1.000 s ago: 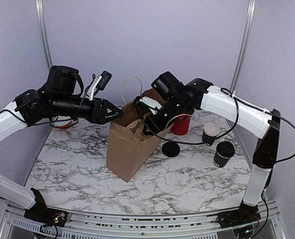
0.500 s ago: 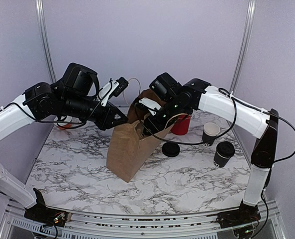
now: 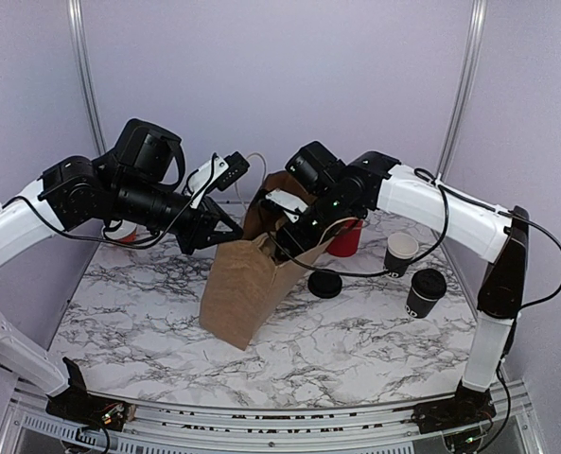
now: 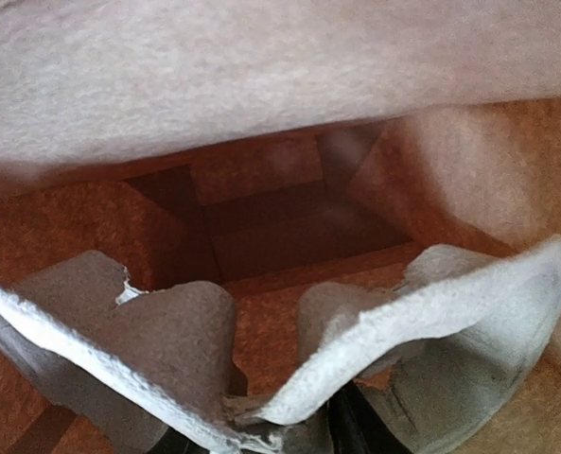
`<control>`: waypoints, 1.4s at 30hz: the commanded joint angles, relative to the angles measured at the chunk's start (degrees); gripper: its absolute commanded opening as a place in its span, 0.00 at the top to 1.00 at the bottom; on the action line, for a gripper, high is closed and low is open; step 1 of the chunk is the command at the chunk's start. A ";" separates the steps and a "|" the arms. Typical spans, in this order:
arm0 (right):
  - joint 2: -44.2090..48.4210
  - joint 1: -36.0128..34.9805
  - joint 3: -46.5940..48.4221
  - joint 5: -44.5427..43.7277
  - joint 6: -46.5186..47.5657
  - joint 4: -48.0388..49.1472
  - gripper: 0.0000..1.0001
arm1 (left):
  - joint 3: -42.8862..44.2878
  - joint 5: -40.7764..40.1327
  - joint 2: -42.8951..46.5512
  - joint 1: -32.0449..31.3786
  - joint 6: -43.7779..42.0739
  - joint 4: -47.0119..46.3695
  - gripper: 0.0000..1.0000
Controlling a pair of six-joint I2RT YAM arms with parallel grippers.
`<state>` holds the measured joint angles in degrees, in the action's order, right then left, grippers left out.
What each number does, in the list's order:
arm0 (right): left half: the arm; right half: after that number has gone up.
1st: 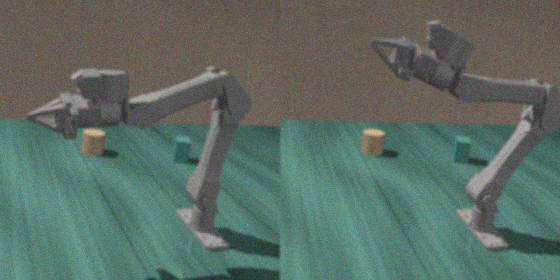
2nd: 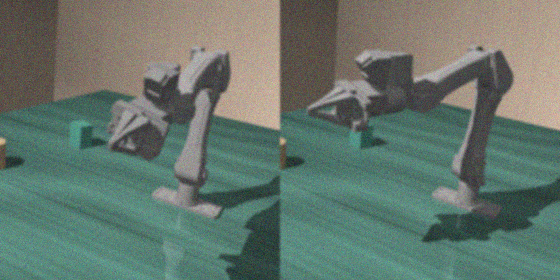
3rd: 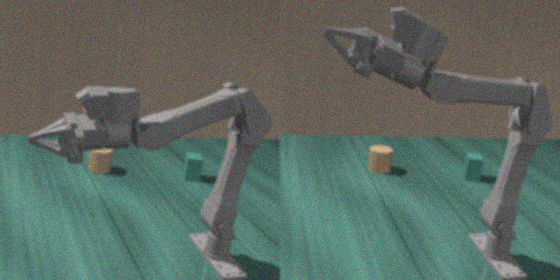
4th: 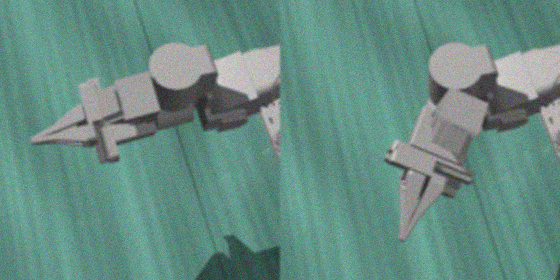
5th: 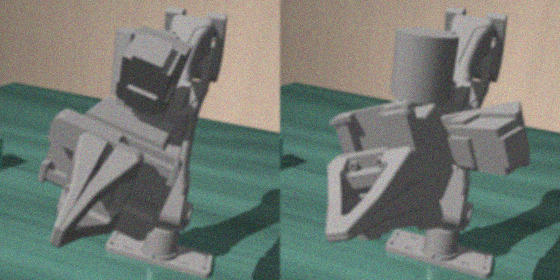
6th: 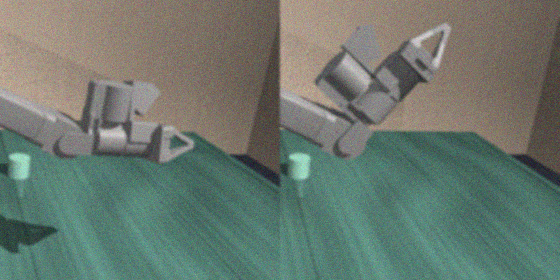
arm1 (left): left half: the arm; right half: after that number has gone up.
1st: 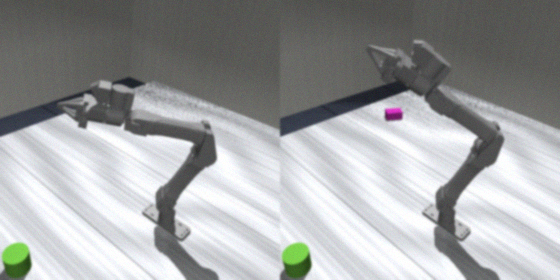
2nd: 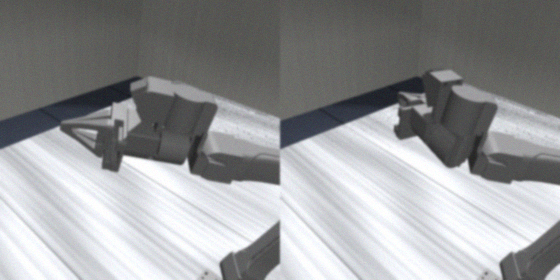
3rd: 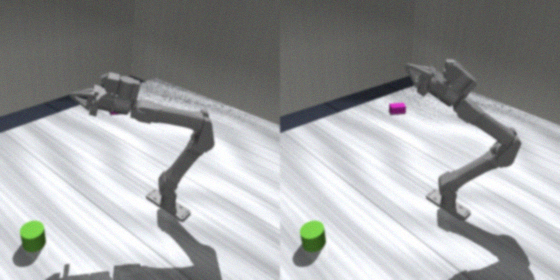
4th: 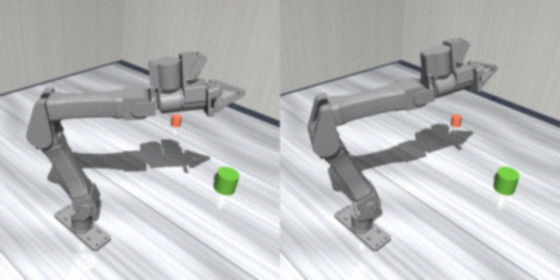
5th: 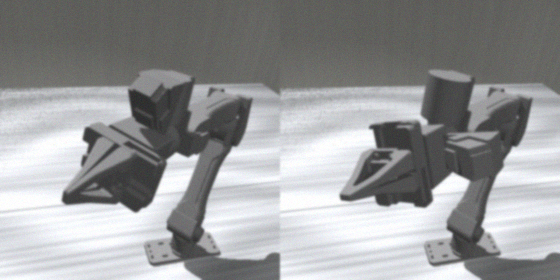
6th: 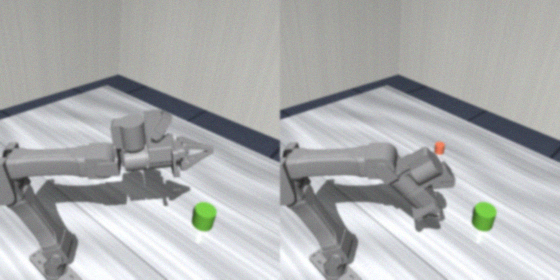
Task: Pack the takeout coffee
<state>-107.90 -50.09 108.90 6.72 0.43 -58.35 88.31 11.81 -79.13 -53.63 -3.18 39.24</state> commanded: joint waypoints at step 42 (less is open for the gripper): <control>-9.08 -5.44 4.00 -0.22 -3.58 -0.01 0.63 | -15.62 5.63 9.67 7.81 8.01 -16.13 1.00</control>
<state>-115.77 -55.70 110.56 6.94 -1.98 -58.04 73.69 17.47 -70.78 -46.37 4.19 24.18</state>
